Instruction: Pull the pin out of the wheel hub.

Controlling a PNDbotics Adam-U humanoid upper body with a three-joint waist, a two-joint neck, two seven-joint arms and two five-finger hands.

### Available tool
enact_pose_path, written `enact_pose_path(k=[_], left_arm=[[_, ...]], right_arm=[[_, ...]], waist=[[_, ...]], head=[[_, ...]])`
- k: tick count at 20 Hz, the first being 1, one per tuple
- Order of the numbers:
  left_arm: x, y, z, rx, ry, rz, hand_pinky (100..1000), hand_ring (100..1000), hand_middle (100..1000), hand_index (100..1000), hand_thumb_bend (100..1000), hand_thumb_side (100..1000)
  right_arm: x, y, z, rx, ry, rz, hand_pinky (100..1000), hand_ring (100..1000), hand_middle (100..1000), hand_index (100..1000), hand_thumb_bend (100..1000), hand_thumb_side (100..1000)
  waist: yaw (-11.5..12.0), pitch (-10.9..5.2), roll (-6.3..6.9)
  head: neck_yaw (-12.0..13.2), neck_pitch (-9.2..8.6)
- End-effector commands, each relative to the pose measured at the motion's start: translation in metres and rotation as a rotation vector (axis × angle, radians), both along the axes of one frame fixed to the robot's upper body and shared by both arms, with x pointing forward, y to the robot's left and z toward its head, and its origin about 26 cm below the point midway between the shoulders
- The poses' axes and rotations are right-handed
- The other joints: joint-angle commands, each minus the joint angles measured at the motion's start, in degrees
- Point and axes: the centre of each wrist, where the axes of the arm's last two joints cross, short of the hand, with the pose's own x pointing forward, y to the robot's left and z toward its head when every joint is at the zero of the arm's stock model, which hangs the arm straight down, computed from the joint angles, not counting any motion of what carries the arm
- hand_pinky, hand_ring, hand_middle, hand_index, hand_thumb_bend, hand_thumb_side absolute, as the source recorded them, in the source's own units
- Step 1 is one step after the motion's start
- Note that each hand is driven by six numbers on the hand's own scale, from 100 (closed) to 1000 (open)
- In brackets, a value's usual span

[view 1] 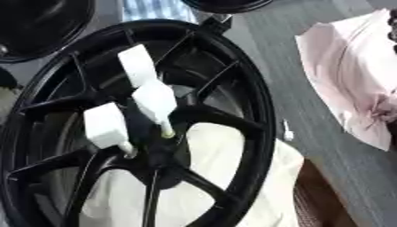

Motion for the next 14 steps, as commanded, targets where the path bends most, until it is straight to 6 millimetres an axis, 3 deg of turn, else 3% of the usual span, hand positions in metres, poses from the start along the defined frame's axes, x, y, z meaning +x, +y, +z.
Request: enact_pose_path(k=[1,5,8,9,10,11,13,14], left_arm=[[-0.015,0.047,0.005,-0.049,-0.039,0.155,477,199,157,388,100,118],[-0.022,0.080,-0.023,-0.085,-0.019,0.290,482,208,165,395,100,106],[-0.024,0.091,-0.043,-0.091,-0.009,0.344,505,252,211,442,100,145],[-0.024,0.093,-0.049,-0.092,-0.003,0.348,596,402,372,584,163,263],[-0.025,0.094,-0.056,-0.092,0.008,0.348,649,485,464,657,223,333],[-0.025,0.096,-0.062,-0.089,0.020,0.343,757,668,655,789,421,583],[-0.026,0.098,-0.070,-0.083,0.040,0.324,821,778,780,858,631,807],[-0.027,0.099,-0.072,-0.084,0.043,0.307,821,779,784,862,658,843]], right_arm=[[-0.005,-0.004,0.011,-0.017,-0.039,-0.015,792,798,695,768,100,515],[-0.005,-0.004,0.011,-0.015,-0.039,-0.020,792,798,695,768,100,516],[-0.005,-0.004,0.011,-0.014,-0.040,-0.019,792,798,695,768,100,516],[-0.005,-0.004,0.011,-0.013,-0.041,-0.018,792,798,695,768,100,516],[-0.005,-0.004,0.011,-0.011,-0.042,-0.018,792,798,695,768,100,516],[-0.005,-0.004,0.011,-0.010,-0.043,-0.018,792,798,695,768,100,517],[-0.005,-0.003,0.012,-0.008,-0.045,-0.019,792,798,695,768,100,517],[-0.005,-0.003,0.012,-0.007,-0.046,-0.019,792,798,695,768,100,517]], waist=[[0.3,-1.86,-0.54],[0.7,-1.75,-0.85],[0.8,-1.70,-1.11],[0.8,-1.68,-1.18],[0.8,-1.66,-1.25],[0.7,-1.64,-1.29],[0.7,-1.61,-1.37],[0.7,-1.61,-1.39]], head=[[-0.2,0.40],[-0.1,0.67],[0.2,0.73],[0.3,0.72],[0.4,0.73],[0.5,0.75],[0.8,0.79],[0.9,0.84]])
